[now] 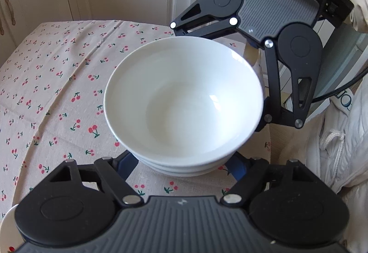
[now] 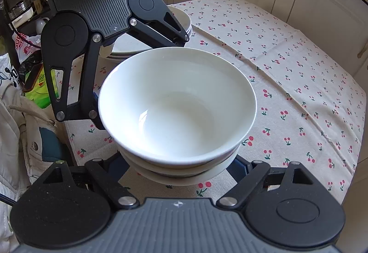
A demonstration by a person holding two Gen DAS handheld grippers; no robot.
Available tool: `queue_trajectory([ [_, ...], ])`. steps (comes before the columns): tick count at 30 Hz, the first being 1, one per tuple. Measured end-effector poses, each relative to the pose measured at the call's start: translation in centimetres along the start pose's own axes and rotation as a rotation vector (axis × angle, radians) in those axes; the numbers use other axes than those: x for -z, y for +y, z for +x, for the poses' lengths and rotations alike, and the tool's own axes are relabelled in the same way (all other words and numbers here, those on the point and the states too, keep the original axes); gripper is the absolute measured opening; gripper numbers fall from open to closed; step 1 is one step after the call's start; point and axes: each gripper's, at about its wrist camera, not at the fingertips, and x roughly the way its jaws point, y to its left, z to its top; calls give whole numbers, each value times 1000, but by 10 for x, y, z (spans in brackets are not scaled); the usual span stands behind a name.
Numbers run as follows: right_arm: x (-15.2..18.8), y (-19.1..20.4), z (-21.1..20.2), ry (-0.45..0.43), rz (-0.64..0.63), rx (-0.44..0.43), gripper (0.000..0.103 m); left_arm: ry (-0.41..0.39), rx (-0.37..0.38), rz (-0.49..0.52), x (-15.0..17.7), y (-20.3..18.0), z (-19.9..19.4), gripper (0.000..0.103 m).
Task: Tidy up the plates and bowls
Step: 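Lift the bowl stack with both grippers and carry it over the plate stack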
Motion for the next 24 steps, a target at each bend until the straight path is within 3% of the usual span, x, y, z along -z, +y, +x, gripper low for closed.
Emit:
queue_trajectory([
  [13, -3, -1, 2, 11, 22, 9, 91, 0, -22, 12, 1, -3, -4, 80],
  [24, -24, 18, -10, 11, -32, 41, 91, -38, -75, 10, 11, -13, -37, 80],
])
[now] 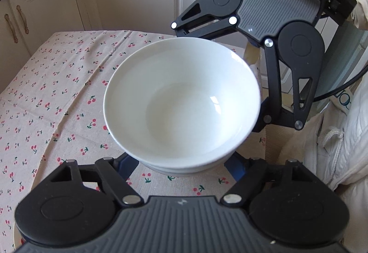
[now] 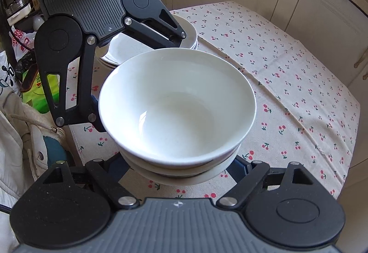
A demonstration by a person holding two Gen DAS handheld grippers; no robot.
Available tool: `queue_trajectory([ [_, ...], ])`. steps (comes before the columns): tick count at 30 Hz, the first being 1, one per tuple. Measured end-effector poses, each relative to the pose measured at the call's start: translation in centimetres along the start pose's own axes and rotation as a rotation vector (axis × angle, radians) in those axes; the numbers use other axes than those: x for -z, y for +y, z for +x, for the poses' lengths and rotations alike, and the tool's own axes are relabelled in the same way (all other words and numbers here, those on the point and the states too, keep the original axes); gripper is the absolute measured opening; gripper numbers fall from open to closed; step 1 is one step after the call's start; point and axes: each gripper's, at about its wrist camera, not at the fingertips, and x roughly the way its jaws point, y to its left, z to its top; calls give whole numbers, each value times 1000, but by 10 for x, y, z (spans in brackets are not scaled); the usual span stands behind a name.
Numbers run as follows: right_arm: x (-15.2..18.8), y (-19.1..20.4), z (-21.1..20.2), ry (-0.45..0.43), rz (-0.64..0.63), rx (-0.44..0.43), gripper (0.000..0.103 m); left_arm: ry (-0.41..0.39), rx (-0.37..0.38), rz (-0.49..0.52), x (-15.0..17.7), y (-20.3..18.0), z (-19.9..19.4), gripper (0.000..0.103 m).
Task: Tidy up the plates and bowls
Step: 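Lift the bowl stack with both grippers and carry it over the plate stack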
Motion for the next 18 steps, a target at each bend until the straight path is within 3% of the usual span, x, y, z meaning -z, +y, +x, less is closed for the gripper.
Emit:
queue_trajectory([
  [11, -44, 27, -6, -31, -100, 15, 91, -30, -107, -35, 26, 0, -52, 80],
  [18, -82, 43, 11, -54, -191, -6, 91, -31, -193, -94, 57, 4, -83, 80],
])
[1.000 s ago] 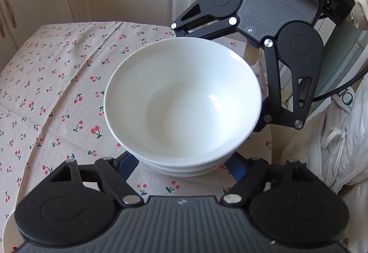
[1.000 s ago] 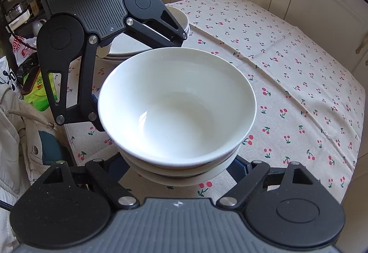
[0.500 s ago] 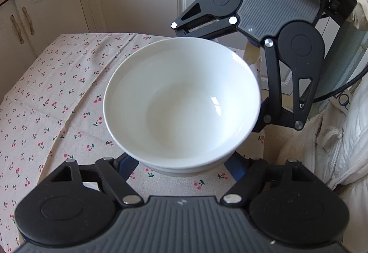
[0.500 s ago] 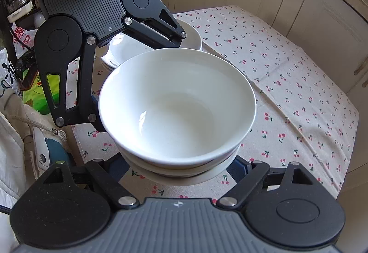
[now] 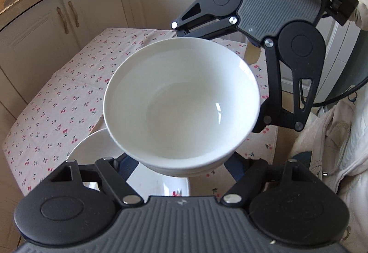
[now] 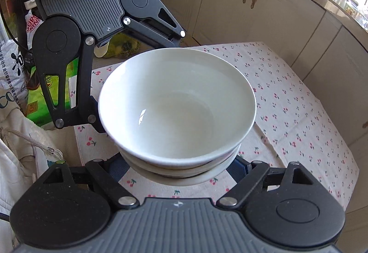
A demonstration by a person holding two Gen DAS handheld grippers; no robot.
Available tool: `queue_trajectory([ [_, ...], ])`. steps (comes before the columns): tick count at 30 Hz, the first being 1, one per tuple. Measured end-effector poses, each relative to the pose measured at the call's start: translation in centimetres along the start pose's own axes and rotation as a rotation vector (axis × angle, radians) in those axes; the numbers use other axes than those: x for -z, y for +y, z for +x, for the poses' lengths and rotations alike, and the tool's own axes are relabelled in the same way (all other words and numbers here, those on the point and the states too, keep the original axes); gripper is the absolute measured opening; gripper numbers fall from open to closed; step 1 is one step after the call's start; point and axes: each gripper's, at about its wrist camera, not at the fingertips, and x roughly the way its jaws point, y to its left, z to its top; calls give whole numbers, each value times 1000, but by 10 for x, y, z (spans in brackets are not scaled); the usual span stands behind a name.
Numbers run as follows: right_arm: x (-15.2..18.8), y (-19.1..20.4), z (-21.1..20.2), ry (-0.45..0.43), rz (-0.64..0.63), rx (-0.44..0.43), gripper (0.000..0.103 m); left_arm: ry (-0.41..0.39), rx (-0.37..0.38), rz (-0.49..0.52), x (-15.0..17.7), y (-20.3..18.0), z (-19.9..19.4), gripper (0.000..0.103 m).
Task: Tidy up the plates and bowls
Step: 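Lift the bowl stack with both grippers and carry it over the plate stack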
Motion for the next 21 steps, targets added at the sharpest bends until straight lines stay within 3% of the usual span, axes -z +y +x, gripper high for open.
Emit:
queue_trajectory([
  [11, -54, -8, 50, 2, -96, -41, 91, 18, -93, -97, 33, 40, -9, 80],
  [21, -67, -15, 85, 34, -86, -74, 91, 46, -83, -142, 49, 61, 5, 79],
])
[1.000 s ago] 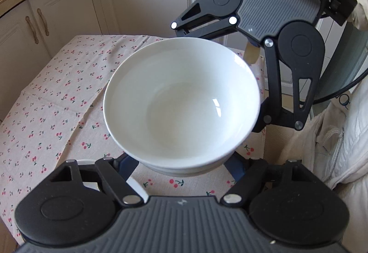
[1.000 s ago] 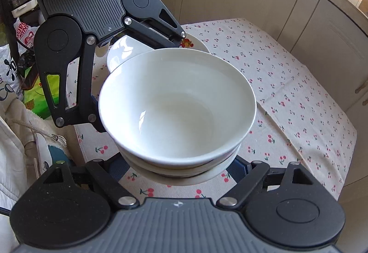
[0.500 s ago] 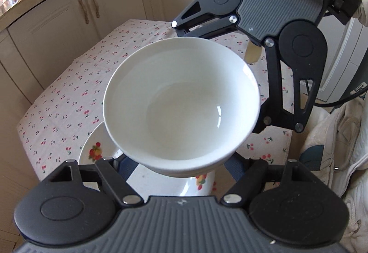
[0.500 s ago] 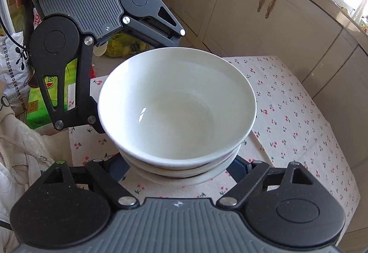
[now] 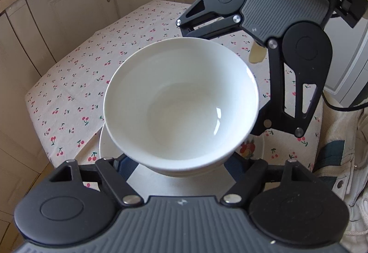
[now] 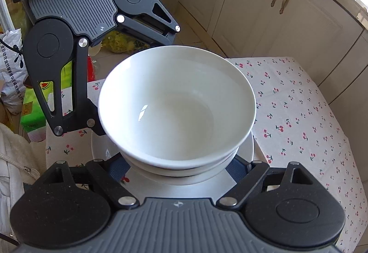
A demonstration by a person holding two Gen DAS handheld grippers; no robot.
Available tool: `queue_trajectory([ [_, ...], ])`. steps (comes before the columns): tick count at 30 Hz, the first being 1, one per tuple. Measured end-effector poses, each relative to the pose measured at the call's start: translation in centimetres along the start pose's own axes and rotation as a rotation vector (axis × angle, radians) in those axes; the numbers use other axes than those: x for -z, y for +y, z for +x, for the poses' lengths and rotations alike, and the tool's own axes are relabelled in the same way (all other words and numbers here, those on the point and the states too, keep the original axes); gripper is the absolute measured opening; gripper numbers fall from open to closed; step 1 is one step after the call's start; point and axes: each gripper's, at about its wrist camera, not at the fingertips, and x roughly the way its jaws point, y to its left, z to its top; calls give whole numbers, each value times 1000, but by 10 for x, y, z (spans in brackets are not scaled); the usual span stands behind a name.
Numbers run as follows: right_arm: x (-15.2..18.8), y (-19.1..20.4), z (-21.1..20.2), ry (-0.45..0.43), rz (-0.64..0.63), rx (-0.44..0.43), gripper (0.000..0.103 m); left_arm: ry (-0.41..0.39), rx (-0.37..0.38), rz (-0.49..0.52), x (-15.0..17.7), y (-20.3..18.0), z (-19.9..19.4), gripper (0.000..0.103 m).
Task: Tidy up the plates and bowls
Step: 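Lift the bowl stack with both grippers and carry it over the plate stack, then lower the bowl stack onto the plates and open both grippers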
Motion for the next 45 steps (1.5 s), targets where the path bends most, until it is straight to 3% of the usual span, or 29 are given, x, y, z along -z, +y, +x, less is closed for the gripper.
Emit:
queue_trajectory([
  [21, 3, -12, 6, -8, 63, -23, 92, -20, -9, -13, 4, -2, -6, 80],
  [26, 5, -8, -4, -41, 95, -8, 102, -56, -46, -44, 7, -8, -18, 87],
  [32, 17, 8, -29, -40, 138, 96, 103, -126, -115, -116, 21, -34, -46, 96],
  [36, 32, 22, -54, -45, 235, 174, 103, -179, -205, -172, 29, -60, -66, 100],
  [43, 60, 67, -113, -171, 450, 378, 103, -381, -321, -293, 25, -114, -97, 102],
  [45, 67, 80, -124, -201, 505, 450, 103, -392, -379, -349, 18, -130, -100, 102],
])
